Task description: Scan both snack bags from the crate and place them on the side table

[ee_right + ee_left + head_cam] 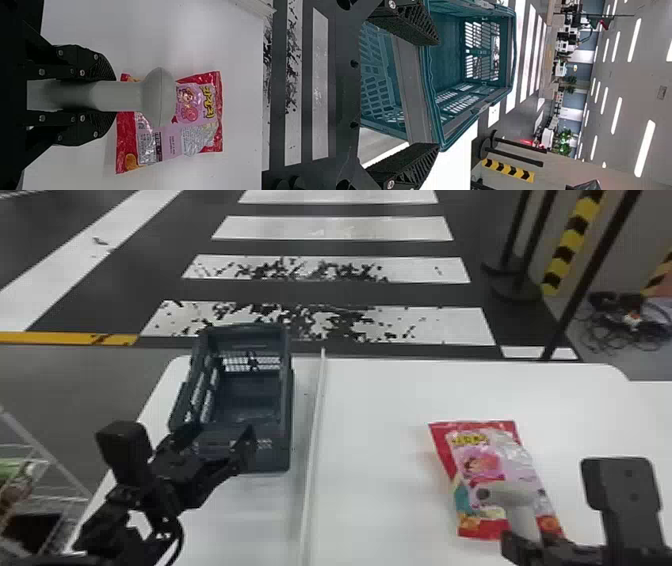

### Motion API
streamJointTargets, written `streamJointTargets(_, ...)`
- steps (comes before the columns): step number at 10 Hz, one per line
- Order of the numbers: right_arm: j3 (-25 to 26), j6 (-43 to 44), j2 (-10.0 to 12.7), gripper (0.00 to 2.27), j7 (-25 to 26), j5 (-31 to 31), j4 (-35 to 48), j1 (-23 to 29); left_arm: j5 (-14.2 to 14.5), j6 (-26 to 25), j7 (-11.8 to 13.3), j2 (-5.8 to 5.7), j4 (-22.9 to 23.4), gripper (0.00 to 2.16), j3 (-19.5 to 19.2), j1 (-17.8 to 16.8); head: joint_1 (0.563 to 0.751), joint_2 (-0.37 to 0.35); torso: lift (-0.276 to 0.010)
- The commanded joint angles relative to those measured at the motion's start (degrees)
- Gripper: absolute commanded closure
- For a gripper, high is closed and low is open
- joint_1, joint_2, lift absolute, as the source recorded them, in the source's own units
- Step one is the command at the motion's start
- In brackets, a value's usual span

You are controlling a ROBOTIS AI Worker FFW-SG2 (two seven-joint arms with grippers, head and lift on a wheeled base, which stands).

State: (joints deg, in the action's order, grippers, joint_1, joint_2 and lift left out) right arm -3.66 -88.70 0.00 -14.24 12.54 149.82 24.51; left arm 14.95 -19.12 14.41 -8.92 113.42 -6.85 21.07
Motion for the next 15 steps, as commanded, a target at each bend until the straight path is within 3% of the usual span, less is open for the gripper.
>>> streamJointTargets(1,-0.4,0.1,0.1,2.26,0.0,0.0,-1.0,-0.5,0.2,0.0,0.0,-0.13,0.0,0.09,0.0,0.1,0.695,0.058,-0.095)
streamJointTargets(15,-2.0,1.7,0.1,2.26,0.2,2.3,-11.1,-6.3,0.3,0.0,0.0,-0.31,-0.7,0.09,-0.4,-0.2,0.695,0.071,-0.095)
